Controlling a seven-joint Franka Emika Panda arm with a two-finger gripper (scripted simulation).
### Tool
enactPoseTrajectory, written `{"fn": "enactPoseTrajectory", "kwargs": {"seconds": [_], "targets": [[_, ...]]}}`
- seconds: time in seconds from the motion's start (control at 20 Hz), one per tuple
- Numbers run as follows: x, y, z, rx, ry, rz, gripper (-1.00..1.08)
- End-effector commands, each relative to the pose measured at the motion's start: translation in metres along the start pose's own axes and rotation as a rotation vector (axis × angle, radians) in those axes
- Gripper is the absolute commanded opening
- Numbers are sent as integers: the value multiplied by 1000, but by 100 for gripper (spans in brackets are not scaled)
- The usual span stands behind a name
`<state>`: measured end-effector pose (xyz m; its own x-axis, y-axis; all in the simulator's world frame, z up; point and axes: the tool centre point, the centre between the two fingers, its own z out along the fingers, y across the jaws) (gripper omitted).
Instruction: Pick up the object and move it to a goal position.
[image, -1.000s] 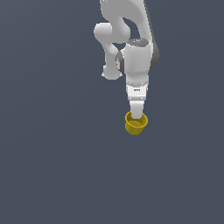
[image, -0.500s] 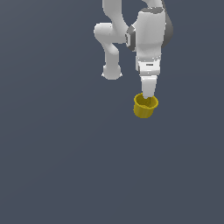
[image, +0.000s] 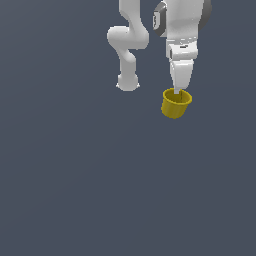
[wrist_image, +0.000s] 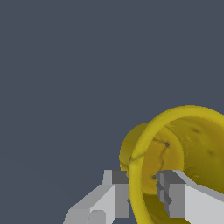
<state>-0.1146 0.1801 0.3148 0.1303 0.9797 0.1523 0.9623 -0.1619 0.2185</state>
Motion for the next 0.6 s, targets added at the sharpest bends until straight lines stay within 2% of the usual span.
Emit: {"fn": "enactPoseTrajectory", "kwargs": {"seconds": [0.0, 0.55], "targets": [[6, -4, -13, -2, 2, 1, -100], [15, -9, -31, -3, 0, 2, -100]]}}
